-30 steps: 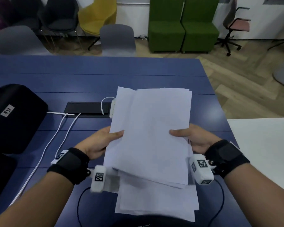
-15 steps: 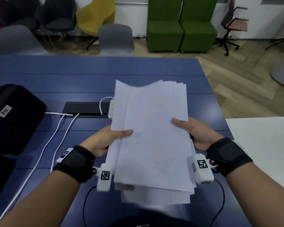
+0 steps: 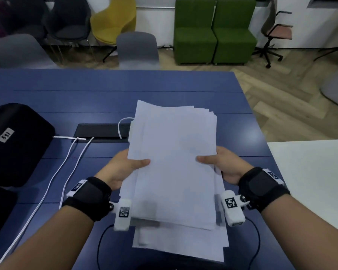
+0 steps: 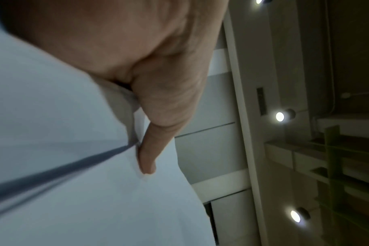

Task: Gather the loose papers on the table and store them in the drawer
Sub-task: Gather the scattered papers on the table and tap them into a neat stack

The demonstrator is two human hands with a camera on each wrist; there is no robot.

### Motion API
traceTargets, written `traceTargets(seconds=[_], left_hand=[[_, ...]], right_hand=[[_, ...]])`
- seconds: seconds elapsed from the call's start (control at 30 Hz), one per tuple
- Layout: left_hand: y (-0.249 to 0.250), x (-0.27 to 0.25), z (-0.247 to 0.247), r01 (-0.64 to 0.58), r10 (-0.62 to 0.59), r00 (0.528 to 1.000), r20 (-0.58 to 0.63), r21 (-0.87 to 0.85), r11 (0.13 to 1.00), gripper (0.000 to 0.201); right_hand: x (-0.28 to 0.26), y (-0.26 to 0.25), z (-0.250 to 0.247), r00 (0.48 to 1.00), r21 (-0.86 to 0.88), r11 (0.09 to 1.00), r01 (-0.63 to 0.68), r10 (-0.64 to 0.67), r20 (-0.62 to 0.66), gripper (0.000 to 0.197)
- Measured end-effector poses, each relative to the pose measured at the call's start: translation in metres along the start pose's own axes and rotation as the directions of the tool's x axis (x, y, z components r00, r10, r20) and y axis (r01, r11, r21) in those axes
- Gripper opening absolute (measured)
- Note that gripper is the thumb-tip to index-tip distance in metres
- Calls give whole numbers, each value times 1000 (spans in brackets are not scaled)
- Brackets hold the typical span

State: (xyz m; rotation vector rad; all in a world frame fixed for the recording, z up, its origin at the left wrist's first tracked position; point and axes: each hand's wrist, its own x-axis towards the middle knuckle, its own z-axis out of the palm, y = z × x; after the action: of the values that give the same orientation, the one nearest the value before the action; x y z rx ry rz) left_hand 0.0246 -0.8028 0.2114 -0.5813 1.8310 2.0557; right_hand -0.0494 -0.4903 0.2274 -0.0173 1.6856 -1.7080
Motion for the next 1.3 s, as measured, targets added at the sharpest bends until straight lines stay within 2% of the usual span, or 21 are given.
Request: traceTargets(seconds=[0.1,0.17,0.23,0.3,0.4,0.43,0.5,0.57,0.63,0.7,0.77,0.83,0.9,0.93,1.0,1.1,1.2,1.3], left_hand=[[11,-4,-3,-103,103,995,-6,-124,987,45],[18,-9,-6,-117,133,989,64,-213,970,48],[19,-10,-4,-121,136,982,135,-111,986,50],[19,-5,4,-145,140,982,131,33,989,53],[23,0,8,-168,168,986,22,12,986,46],[26,-1,7,-167,168,985,24,-27,986,44],[31,-4,3,-134,144,986,80,-119,984,42],[26,-5,1,-48,69,988,141,-147,988,44],[10,0,1,34,-28,987,160,-35,999,45],[-1,5,4,49,-63,991,116,119,992,44],[-1,5,4,20,-28,998,63,116,993,43],[7,1,-2,-62,64,997,41,-43,997,44],[15,-4,-10,-142,159,984,85,-174,974,49],[16,-5,-11,-161,183,975,127,-168,973,53],[13,-2,-8,-164,165,967,195,-23,986,60],[9,9,3,-202,183,977,108,190,961,60],[3,12,5,-213,222,975,-26,192,958,55],[-4,11,6,-236,242,970,-27,143,961,51]], right_hand=[[-7,-16,-7,996,127,988,86,-86,-6,35],[-11,-26,-9,989,201,970,140,-144,6,37],[-9,-27,-8,988,166,975,148,-153,16,39],[-3,-24,-4,990,76,987,143,-143,1,39],[0,-23,-4,990,46,989,140,-139,-26,38],[-2,-24,-5,989,81,986,144,-142,-31,38],[-5,-24,-11,991,186,973,134,-131,-26,38],[-9,-15,-14,997,243,967,78,-81,2,39],[-8,2,-12,1000,202,979,-12,7,24,37],[-4,14,-6,997,123,989,-79,77,20,38],[-4,11,-4,997,125,990,-71,71,7,39],[-9,-3,-6,1000,180,984,16,-16,-1,37],[-16,-15,-8,996,249,965,87,-92,8,36],[-18,-17,-7,994,268,959,97,-105,16,34],[-15,-13,-1,995,222,970,101,-104,-2,32],[-4,-3,5,985,43,986,158,-155,-73,35],[0,6,5,973,-56,978,202,-207,-104,38],[-1,13,6,959,-88,967,237,-247,-136,35]])
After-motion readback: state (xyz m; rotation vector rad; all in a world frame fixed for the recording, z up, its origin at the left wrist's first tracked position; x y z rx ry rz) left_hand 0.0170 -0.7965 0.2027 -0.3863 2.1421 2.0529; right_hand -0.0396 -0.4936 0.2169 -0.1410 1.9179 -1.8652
